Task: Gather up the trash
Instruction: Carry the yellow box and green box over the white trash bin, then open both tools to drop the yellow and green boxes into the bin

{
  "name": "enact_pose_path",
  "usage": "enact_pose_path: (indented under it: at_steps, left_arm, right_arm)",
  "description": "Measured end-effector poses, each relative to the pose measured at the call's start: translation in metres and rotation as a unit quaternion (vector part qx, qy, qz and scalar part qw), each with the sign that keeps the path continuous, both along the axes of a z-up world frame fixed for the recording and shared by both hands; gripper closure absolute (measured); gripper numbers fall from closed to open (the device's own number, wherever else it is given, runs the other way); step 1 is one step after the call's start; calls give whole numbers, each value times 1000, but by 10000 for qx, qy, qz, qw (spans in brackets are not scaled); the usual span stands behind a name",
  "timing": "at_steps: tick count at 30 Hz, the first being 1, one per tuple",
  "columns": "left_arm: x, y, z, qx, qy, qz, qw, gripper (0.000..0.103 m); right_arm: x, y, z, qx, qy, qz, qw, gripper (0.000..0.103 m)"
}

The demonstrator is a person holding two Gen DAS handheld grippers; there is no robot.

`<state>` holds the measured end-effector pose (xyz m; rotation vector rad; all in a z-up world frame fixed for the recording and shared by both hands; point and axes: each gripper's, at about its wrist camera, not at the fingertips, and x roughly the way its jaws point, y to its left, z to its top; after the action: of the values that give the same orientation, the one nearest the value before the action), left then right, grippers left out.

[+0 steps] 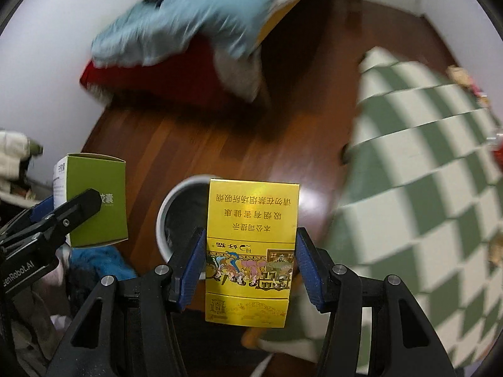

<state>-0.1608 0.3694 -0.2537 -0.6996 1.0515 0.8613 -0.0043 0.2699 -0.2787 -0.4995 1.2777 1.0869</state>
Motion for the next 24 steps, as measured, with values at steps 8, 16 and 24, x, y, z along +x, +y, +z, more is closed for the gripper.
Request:
enact_pose_path:
  at_steps: [8, 16, 24]
  left_arm:
    - [-27, 57, -109, -914, 182, 359, 9950, 14]
    - [-49, 73, -144, -1091, 468, 777, 9899, 2]
    - [-68, 56, -143, -686, 865, 1045, 9884, 3]
  right_arm:
    - [-47, 71, -123, -898, 306, 353, 9949, 45]
    - [-56, 105, -191, -1293, 568, 492, 9888, 44]
    - [-67, 113, -196, -1372, 298, 621, 9881, 8]
